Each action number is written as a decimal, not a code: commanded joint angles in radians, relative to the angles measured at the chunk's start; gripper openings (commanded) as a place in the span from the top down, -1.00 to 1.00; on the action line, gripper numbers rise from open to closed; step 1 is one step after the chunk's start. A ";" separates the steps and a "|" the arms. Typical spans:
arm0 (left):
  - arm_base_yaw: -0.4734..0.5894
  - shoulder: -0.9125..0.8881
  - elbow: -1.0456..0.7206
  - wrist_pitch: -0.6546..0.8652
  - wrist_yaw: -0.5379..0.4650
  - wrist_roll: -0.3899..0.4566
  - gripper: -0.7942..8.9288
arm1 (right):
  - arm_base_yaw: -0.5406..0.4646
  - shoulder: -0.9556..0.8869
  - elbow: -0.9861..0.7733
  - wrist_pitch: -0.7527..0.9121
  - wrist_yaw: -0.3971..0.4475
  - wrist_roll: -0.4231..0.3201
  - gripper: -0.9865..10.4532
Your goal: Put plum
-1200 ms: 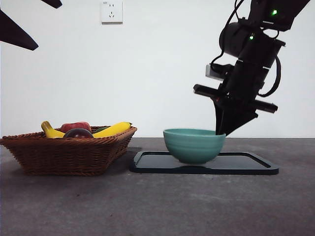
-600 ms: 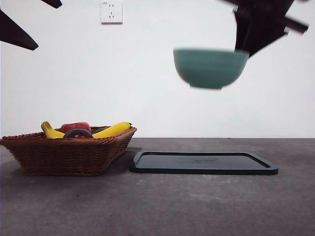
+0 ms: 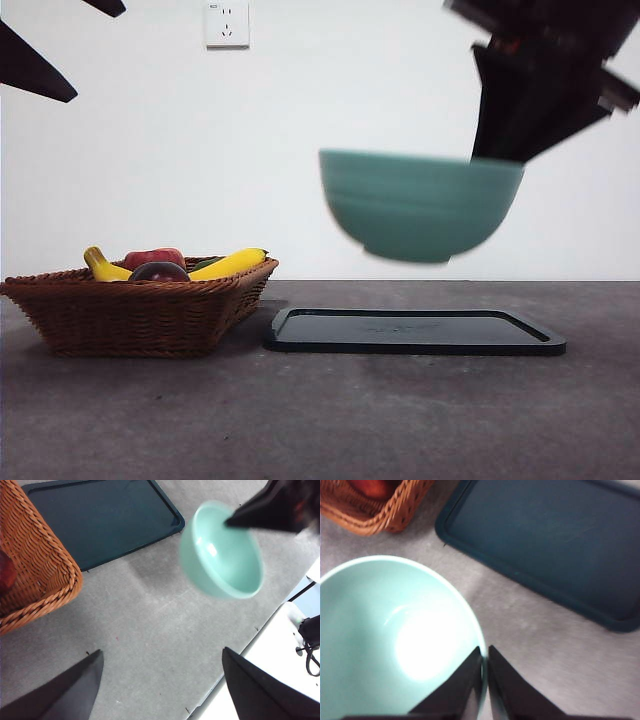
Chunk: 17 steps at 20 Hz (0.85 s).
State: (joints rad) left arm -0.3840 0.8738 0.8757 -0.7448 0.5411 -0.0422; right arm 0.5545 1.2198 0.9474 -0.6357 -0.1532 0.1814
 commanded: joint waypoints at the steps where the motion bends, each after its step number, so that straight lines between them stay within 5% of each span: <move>1: -0.005 0.004 0.018 0.004 0.006 0.013 0.07 | 0.019 0.016 -0.055 0.069 0.003 0.048 0.82; 17: -0.005 0.004 0.018 0.004 0.006 0.013 0.07 | 0.061 0.212 -0.114 0.170 0.050 0.046 0.82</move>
State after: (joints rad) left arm -0.3840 0.8738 0.8757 -0.7460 0.5411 -0.0418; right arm 0.6071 1.4189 0.8272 -0.4755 -0.1104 0.2184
